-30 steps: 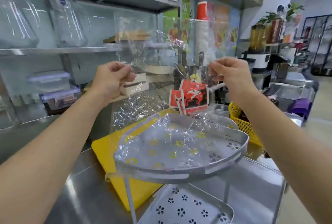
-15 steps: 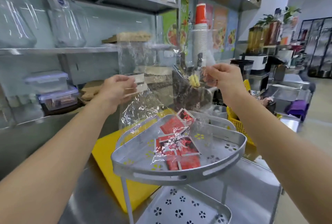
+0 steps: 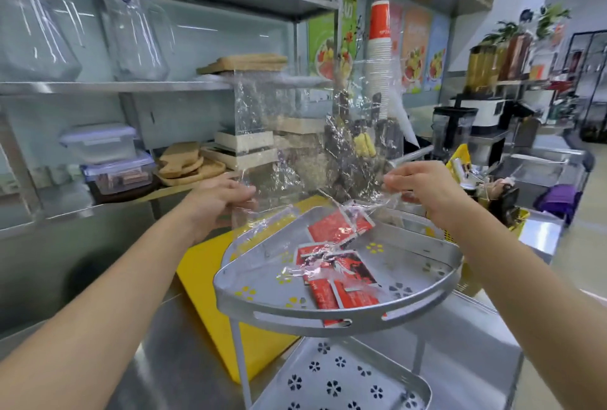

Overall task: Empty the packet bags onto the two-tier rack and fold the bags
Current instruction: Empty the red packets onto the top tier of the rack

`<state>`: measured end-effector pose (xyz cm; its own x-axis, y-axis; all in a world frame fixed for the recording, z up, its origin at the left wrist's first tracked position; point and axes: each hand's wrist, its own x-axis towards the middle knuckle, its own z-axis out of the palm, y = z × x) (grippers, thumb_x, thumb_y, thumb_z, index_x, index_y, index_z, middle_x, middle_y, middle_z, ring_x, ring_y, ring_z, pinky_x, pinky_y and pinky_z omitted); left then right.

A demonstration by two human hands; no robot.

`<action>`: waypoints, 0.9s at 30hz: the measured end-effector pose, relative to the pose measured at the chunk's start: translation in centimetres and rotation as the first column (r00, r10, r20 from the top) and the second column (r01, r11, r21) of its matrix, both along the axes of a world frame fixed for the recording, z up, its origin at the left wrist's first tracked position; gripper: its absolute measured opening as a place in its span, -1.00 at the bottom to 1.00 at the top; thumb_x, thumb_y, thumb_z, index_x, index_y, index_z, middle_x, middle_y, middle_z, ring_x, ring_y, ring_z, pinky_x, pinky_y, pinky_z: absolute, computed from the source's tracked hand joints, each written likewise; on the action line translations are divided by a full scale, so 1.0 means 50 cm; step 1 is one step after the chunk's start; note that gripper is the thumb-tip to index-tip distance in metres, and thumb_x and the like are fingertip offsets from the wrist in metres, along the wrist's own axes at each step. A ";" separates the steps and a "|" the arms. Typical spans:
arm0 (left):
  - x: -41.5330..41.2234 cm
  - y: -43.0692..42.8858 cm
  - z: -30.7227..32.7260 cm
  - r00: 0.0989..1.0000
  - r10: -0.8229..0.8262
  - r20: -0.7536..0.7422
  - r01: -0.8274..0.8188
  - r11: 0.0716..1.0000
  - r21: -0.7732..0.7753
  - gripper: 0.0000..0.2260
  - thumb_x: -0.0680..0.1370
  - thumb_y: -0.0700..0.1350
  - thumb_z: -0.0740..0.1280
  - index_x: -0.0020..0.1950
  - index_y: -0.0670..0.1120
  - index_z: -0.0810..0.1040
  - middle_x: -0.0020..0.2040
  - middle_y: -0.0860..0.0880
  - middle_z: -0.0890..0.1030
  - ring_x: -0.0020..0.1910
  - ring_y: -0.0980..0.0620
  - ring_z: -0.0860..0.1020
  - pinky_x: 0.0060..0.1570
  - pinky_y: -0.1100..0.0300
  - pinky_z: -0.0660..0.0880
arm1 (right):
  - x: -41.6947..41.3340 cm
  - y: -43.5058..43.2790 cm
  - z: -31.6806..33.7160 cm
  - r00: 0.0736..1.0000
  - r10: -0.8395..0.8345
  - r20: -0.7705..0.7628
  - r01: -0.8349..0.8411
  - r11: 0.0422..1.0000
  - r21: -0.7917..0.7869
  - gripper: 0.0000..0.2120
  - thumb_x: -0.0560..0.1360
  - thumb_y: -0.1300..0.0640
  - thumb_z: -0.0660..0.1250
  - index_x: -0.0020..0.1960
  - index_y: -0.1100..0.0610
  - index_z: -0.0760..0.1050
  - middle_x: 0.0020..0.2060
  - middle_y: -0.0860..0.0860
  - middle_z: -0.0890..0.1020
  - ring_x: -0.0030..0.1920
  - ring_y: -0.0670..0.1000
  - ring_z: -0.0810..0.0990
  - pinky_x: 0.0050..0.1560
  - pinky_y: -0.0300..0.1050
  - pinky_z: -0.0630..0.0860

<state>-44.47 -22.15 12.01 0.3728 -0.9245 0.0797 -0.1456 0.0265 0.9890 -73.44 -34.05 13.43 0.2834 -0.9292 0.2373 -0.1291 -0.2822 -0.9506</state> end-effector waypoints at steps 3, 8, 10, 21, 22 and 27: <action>-0.006 -0.005 0.019 0.992 0.116 0.056 -0.108 0.985 -0.134 -0.81 0.49 -0.21 0.35 -0.32 -0.06 0.49 -0.49 0.05 0.62 -0.45 0.15 0.54 -0.56 0.42 0.41 | 0.006 0.004 0.026 0.995 -0.026 0.099 0.035 0.996 -0.085 -0.93 0.41 0.26 0.39 -0.24 0.18 0.56 -0.34 0.06 0.59 -0.28 -0.01 0.52 -0.20 -0.16 0.44; -0.021 0.010 0.105 0.978 0.210 0.014 -0.193 0.918 -0.347 -0.86 0.48 -0.21 0.35 -0.27 -0.07 0.51 -0.53 0.08 0.62 -0.53 0.24 0.55 -0.57 0.41 0.41 | 0.026 0.022 0.090 0.956 0.012 0.292 0.041 0.983 -0.176 -0.90 0.45 0.25 0.35 -0.23 0.15 0.53 -0.35 0.05 0.57 -0.31 0.00 0.51 -0.19 -0.12 0.43; -0.026 0.026 0.135 0.981 0.194 -0.031 -0.190 0.897 -0.399 -0.85 0.49 -0.22 0.34 -0.28 -0.09 0.49 -0.55 0.05 0.60 -0.57 0.17 0.54 -0.60 0.35 0.43 | 0.039 0.029 0.118 0.937 0.013 0.348 0.066 0.975 -0.213 -0.89 0.48 0.23 0.32 -0.23 0.13 0.50 -0.39 -0.01 0.60 -0.36 -0.06 0.54 -0.26 -0.18 0.46; 0.093 0.205 0.149 0.893 0.451 0.003 -0.402 0.798 -0.450 -0.77 0.49 -0.13 0.36 -0.35 -0.09 0.43 -0.65 0.06 0.49 -0.72 0.20 0.32 -0.69 0.42 0.29 | 0.191 0.125 0.146 0.924 0.148 0.352 -0.076 0.974 -0.212 -0.81 0.47 0.26 0.34 -0.30 0.12 0.44 -0.55 -0.04 0.54 -0.62 -0.18 0.42 -0.61 -0.33 0.37; 0.106 0.232 0.139 0.877 0.481 0.001 -0.432 0.788 -0.438 -0.77 0.50 -0.14 0.34 -0.35 -0.09 0.42 -0.67 0.07 0.48 -0.73 0.20 0.30 -0.71 0.43 0.24 | 0.213 0.141 0.141 0.936 0.155 0.316 -0.087 0.972 -0.221 -0.83 0.46 0.26 0.34 -0.29 0.14 0.44 -0.54 -0.01 0.51 -0.64 -0.20 0.41 -0.62 -0.34 0.36; 0.193 0.382 0.061 0.805 0.592 -0.043 -0.565 0.742 -0.361 -0.79 0.48 -0.09 0.37 -0.34 -0.07 0.48 -0.62 0.06 0.50 -0.72 0.16 0.25 -0.58 0.28 0.24 | 0.347 0.211 0.104 0.951 0.280 0.129 -0.250 0.945 -0.210 -0.84 0.47 0.28 0.33 -0.27 0.20 0.42 -0.61 -0.02 0.52 -0.63 -0.06 0.42 -0.55 -0.23 0.40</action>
<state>-34.83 -3.06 15.05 0.8079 -0.4404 0.3917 -0.3120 0.2442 0.9182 -56.09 -23.50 18.63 0.4584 -0.7592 0.4619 0.1198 -0.4622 -0.8786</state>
